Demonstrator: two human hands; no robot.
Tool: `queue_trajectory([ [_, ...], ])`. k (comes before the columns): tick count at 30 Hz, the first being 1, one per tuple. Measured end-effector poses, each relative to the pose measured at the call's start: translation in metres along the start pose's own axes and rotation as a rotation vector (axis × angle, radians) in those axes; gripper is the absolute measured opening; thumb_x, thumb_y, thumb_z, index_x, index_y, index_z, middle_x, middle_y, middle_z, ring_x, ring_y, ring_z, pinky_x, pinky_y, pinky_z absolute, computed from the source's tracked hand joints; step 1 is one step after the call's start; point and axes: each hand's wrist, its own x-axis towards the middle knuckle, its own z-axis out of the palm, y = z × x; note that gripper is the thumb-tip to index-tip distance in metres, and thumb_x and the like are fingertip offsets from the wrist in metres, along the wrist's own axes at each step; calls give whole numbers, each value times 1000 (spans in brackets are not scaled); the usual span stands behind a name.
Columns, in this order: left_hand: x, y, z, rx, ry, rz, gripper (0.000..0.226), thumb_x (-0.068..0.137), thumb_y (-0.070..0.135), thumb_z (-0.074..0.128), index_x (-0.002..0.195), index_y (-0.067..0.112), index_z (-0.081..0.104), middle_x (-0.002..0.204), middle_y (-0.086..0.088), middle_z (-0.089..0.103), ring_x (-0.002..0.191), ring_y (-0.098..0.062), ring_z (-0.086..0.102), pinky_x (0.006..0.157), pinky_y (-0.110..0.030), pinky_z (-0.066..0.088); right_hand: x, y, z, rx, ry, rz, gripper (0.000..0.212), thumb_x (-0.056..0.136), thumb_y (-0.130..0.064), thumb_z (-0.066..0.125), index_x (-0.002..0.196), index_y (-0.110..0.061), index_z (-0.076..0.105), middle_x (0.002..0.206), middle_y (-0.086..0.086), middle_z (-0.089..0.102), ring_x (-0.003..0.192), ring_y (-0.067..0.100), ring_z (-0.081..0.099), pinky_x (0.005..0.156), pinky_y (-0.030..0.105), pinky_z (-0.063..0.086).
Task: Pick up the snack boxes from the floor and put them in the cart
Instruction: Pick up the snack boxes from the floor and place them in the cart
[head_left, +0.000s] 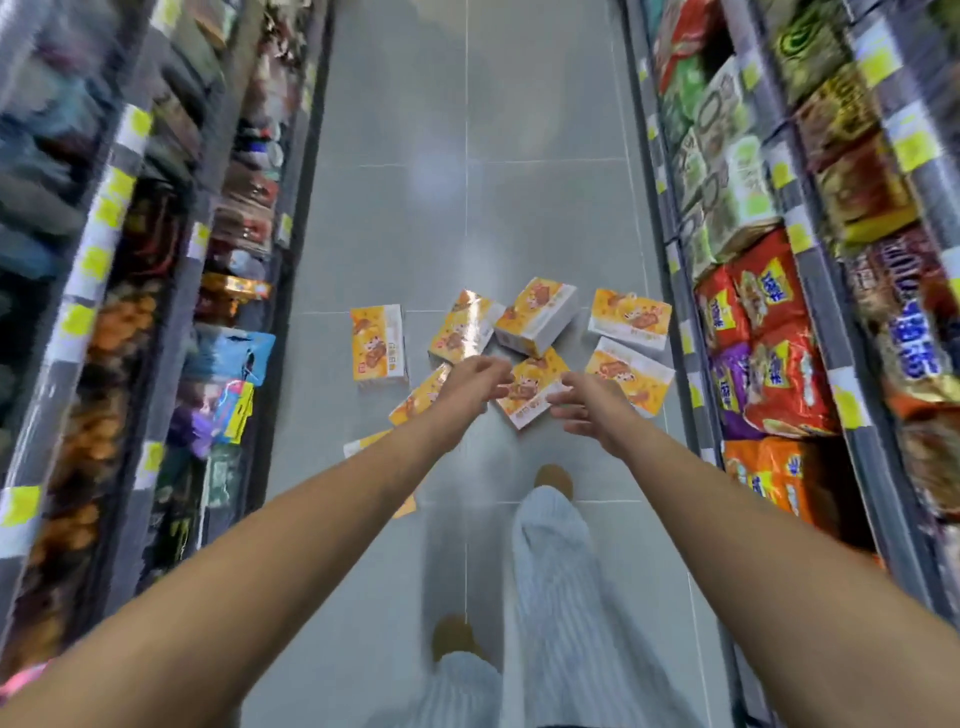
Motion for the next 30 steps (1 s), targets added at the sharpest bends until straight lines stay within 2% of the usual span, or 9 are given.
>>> queue_trajectory([
  [4,69,51,36,-12,-24,-69,30,98,30,48,119,10,55,121,-7,61,86,-15,60,64,-20,46,60,-51,-38,37,22,55,12,93,-27,54,83,-21,59,83,3,68,65,13,59,58,25,42],
  [8,130,77,63,-156,-19,-210,20,97,32,49,108,16,54,114,-1,60,80,-10,59,55,-17,48,120,-84,-64,36,31,118,14,93,-26,55,82,-19,58,96,9,67,69,15,60,55,24,46],
  [12,192,80,76,-211,-42,-310,18,95,36,50,93,21,59,107,2,61,83,-10,56,68,-23,41,183,-97,-76,46,66,181,15,95,-29,55,83,-20,54,97,9,66,67,14,58,54,24,47],
  [17,276,62,78,-292,23,-389,18,95,33,50,81,22,54,86,4,56,70,-9,53,61,-21,44,270,-83,-66,56,75,250,15,97,-29,52,85,-21,55,88,2,65,65,10,56,53,23,44],
  [21,361,29,80,-351,49,-482,14,97,29,48,96,16,55,110,-2,54,86,-14,55,37,-11,46,348,-54,-56,88,85,285,14,95,-29,55,88,-16,57,91,6,64,64,11,56,53,23,41],
  [23,404,9,83,-345,49,-493,20,97,30,48,109,16,55,119,-2,51,102,-18,52,43,-19,49,389,-38,-51,91,110,305,14,95,-26,55,85,-16,57,92,9,62,67,13,55,53,23,39],
  [25,449,-16,87,-314,41,-490,37,97,34,48,129,16,49,128,-3,52,107,-18,50,65,-26,49,437,-21,-43,91,137,323,15,94,-28,55,87,-16,59,96,9,61,74,15,55,57,25,40],
  [27,490,-45,89,-293,29,-488,42,96,37,49,133,15,48,136,-4,50,111,-19,50,87,-34,41,487,-1,-30,85,144,341,20,94,-30,56,98,-11,60,100,9,60,82,17,55,66,29,45],
  [30,542,-82,90,-344,3,-530,44,96,40,47,135,18,44,142,-5,44,128,-24,43,103,-41,32,550,28,-12,104,155,340,30,94,-37,57,111,-13,56,108,5,58,89,16,56,85,39,49],
])
